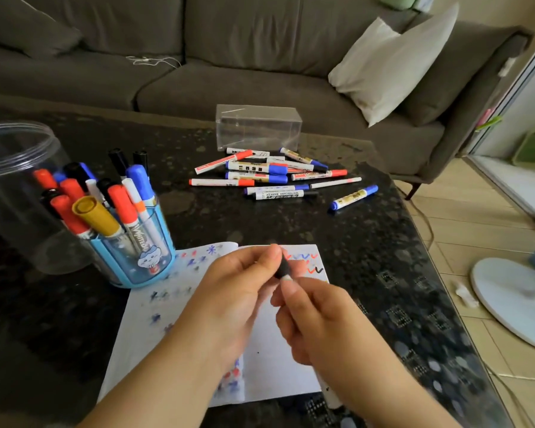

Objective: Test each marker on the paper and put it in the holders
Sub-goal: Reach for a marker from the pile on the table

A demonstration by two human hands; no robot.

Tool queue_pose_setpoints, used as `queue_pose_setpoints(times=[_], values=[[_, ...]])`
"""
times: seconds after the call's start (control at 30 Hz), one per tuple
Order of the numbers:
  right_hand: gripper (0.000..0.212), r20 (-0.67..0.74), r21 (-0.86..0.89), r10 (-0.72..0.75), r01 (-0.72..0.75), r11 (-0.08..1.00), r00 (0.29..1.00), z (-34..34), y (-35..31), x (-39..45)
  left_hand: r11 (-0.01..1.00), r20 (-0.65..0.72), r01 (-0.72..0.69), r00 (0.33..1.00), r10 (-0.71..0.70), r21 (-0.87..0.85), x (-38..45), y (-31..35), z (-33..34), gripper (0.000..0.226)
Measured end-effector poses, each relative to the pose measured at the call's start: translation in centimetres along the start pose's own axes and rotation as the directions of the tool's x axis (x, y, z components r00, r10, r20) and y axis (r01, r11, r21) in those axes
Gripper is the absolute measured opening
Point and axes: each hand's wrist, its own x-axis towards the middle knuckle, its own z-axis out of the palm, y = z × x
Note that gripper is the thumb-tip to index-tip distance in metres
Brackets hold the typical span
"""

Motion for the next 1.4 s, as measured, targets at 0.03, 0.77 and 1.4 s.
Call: queue_pose_setpoints(times=[0.03, 0.77, 1.4], values=[[0.03, -0.049, -0.191, -0.048, 0.037, 0.981, 0.998, 0.0, 0.5, -0.1, 1.0, -0.063, 0.015, 0.998, -0.016, -0.026, 0.3, 0.1, -0.1, 0.02], [0.026, -0.036, 0.609, 0.149, -0.097, 0.788, 0.988, -5.0, 0.9, 1.8, 0.566, -0.059, -0.104, 0.963, 0.262, 0.818, 1.4, -1.6, -2.2, 0.008], [0.012, -0.363, -0.307, -0.121, 0.004, 0.952, 0.924, -4.0, 5.1, 4.0, 0.277, 0.087, -0.172, 0.952, 0.293, 0.945, 1.8, -3.1, -2.0, 0.012]])
